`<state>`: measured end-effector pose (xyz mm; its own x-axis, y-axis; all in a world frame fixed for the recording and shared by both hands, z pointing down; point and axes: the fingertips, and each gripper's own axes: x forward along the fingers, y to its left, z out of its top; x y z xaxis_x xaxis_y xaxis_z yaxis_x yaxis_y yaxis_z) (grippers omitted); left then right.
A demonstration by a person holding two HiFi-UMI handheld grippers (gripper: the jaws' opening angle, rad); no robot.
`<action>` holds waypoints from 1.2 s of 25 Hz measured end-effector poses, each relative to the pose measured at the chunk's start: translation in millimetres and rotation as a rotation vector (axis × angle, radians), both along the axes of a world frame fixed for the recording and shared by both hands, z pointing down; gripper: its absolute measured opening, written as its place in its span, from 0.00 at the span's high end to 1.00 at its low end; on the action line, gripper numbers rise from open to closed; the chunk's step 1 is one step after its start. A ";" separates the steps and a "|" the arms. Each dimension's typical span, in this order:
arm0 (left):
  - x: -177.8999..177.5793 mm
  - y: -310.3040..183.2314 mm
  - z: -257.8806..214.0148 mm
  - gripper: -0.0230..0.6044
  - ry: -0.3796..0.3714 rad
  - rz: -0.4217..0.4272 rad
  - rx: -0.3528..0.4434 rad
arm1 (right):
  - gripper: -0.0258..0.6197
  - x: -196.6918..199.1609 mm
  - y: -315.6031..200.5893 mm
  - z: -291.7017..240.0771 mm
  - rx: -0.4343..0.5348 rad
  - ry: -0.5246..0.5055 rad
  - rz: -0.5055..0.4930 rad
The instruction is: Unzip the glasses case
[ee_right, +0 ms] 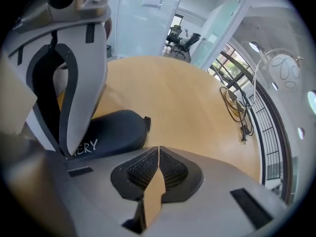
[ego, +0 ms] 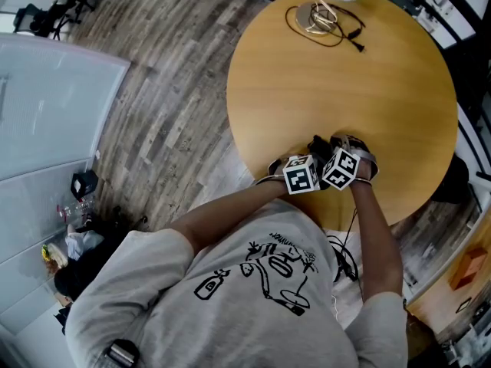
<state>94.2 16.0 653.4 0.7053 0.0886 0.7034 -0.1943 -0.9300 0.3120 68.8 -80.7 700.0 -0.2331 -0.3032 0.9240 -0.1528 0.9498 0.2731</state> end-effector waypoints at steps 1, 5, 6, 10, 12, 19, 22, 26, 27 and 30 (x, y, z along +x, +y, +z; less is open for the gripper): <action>-0.4 -0.2 0.0 0.95 0.000 0.000 0.000 | 0.92 2.9 0.9 0.5 -0.001 0.001 0.009; -0.3 -0.8 0.5 0.95 0.000 0.004 0.000 | 0.92 17.9 10.1 5.0 -0.031 0.011 0.015; -0.1 -0.5 0.8 0.95 0.000 0.005 0.000 | 0.92 20.6 13.5 5.9 -0.035 0.015 0.002; 0.4 0.0 -0.5 0.95 0.000 0.005 0.004 | 0.91 20.7 26.7 6.0 -0.045 0.032 -0.091; 0.6 -0.3 -0.4 0.95 -0.001 0.005 0.003 | 0.91 17.3 29.0 7.7 -0.037 0.045 -0.139; 0.7 -0.6 0.1 0.95 -0.003 0.003 -0.004 | 0.91 12.9 25.3 13.4 -0.006 0.073 -0.223; -0.3 -0.1 -0.2 0.95 -0.002 0.002 -0.005 | 0.91 9.2 24.6 11.0 0.001 0.069 -0.239; -1.0 -0.5 0.4 0.95 0.000 0.005 -0.006 | 0.91 7.7 24.5 10.9 -0.006 0.068 -0.249; -0.8 -0.4 0.4 0.95 0.001 0.005 -0.004 | 0.91 8.1 25.2 11.8 -0.011 0.068 -0.249; 0.0 1.6 0.6 0.95 -0.005 0.011 0.007 | 0.91 7.2 24.2 11.1 -0.008 0.072 -0.266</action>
